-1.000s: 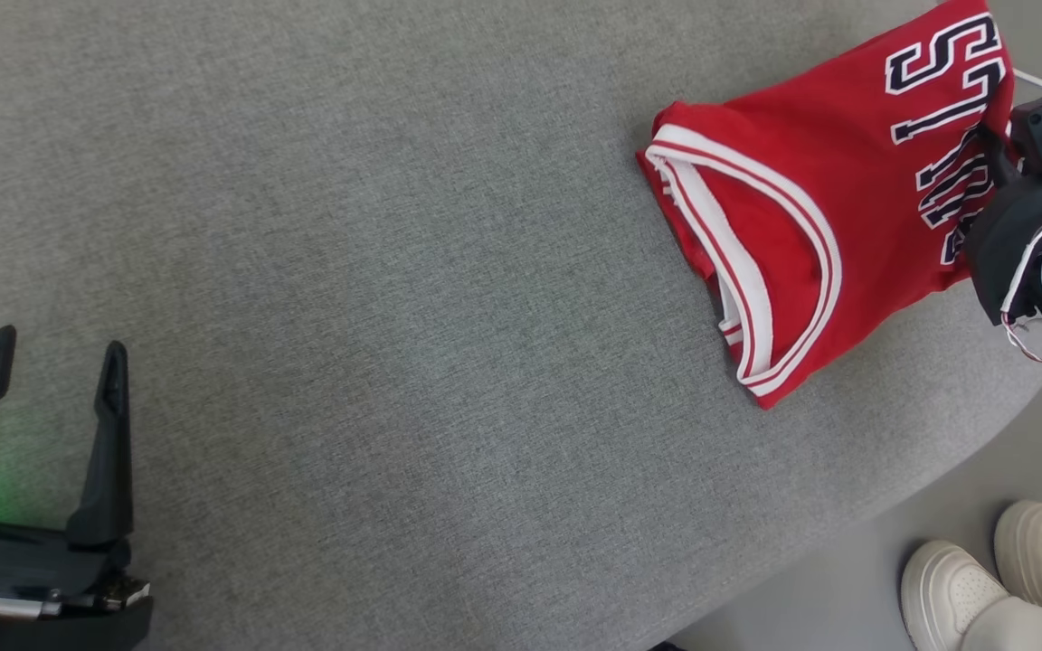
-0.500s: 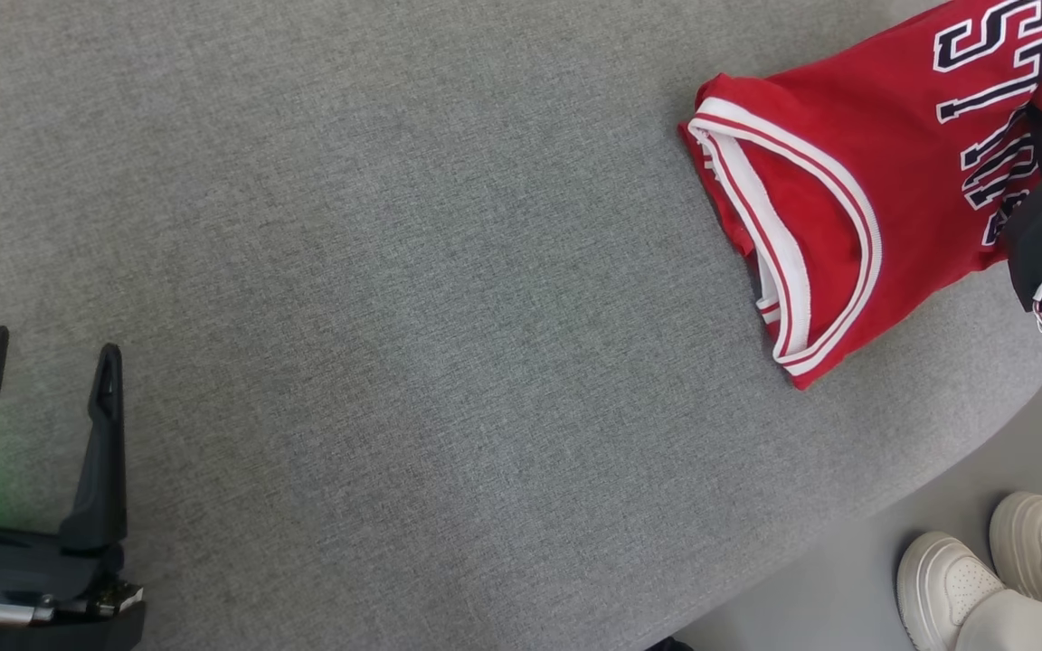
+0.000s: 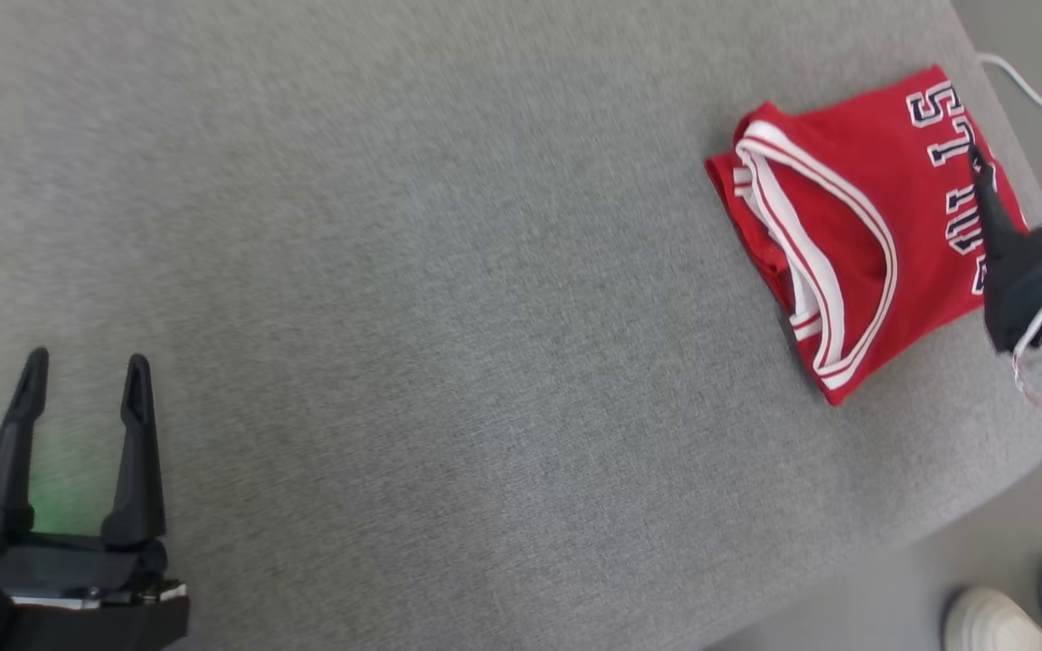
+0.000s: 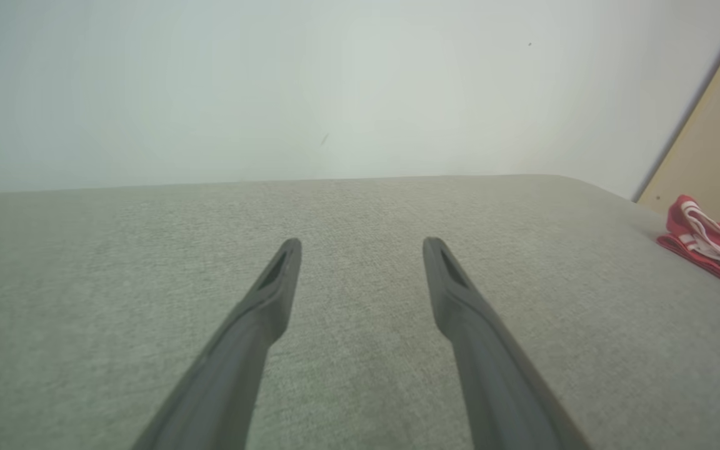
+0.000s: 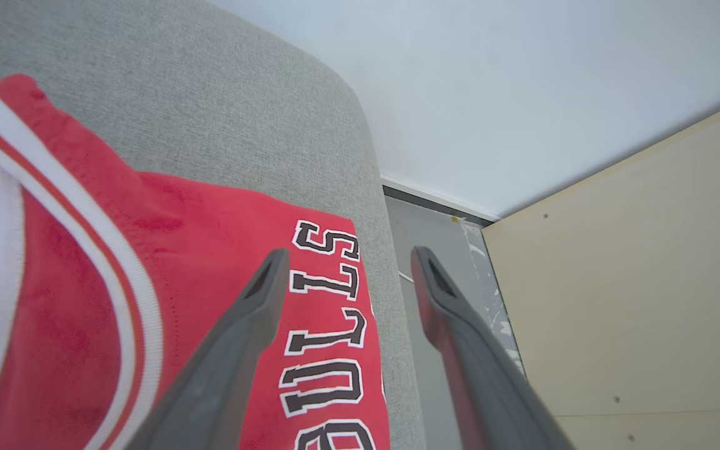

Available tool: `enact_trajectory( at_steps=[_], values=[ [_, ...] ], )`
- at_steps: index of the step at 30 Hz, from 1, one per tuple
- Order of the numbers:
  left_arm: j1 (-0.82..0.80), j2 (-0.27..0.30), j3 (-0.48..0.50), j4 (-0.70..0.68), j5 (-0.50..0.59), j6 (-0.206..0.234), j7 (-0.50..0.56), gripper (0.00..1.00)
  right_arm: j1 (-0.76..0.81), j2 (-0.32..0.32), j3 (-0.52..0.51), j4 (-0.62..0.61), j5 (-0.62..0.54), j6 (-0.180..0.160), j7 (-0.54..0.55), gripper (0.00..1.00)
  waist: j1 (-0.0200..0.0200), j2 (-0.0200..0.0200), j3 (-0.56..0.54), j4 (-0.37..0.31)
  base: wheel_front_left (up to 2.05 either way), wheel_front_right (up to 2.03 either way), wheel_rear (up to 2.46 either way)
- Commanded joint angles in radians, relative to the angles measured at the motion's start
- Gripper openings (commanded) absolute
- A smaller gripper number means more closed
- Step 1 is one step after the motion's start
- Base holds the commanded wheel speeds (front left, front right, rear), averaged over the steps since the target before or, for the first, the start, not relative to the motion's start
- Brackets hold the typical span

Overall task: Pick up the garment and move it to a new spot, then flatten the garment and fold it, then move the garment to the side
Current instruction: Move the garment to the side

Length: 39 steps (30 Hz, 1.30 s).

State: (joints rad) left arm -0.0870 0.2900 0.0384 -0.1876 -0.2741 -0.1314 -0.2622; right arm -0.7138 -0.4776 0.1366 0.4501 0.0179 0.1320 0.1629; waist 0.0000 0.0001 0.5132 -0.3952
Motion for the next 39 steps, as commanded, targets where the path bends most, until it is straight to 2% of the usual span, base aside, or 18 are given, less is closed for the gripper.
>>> enact_trajectory(
  at_steps=[1, 3, 8, 14, 19, 27, 39],
  values=[
    [0.012, -0.027, 0.01, 0.023, 0.002, 0.002, -0.003, 1.0, 0.051, 0.013, -0.03, -0.036, 0.021, -0.003, -0.018, 1.0, 0.0, -0.0001, -0.096, 0.068, 0.0, 0.0, 0.0],
    [0.02, -0.038, 0.013, 0.037, 0.005, 0.002, -0.003, 1.0, 0.073, 0.023, -0.045, -0.057, 0.024, -0.003, -0.027, 1.0, 0.0, -0.0001, -0.118, 0.079, 0.0, 0.0, 0.0],
    [0.05, -0.111, 0.051, 0.091, -0.002, 0.002, -0.003, 1.0, 0.199, 0.077, -0.107, -0.166, 0.063, -0.003, -0.081, 1.0, 0.0, -0.0001, -0.218, 0.13, 0.0, 0.0, 0.0],
    [0.073, -0.17, 0.087, 0.162, 0.019, 0.002, -0.003, 1.0, 0.361, 0.175, -0.175, -0.287, 0.074, -0.003, -0.097, 1.0, 0.0, -0.0001, -0.319, 0.189, 0.0, 0.0, 0.0],
    [0.096, -0.199, 0.11, 0.203, 0.029, 0.002, -0.003, 1.0, 0.472, 0.234, -0.145, -0.35, 0.067, -0.003, -0.12, 1.0, 0.0, -0.0001, -0.382, 0.216, 0.0, 0.0, 0.0],
    [0.143, -0.22, 0.09, 0.278, 0.068, 0.002, -0.003, 1.0, 0.574, 0.275, -0.067, -0.31, 0.104, -0.003, -0.215, 1.0, 0.0, -0.0001, -0.455, 0.266, 0.0, 0.0, 0.0],
    [0.231, -0.204, 0.053, 0.327, 0.073, 0.002, -0.003, 1.0, 0.665, 0.334, -0.101, -0.249, 0.137, -0.003, -0.323, 1.0, 0.0, -0.0001, -0.518, 0.345, 0.0, 0.0, 0.0]
  ],
)
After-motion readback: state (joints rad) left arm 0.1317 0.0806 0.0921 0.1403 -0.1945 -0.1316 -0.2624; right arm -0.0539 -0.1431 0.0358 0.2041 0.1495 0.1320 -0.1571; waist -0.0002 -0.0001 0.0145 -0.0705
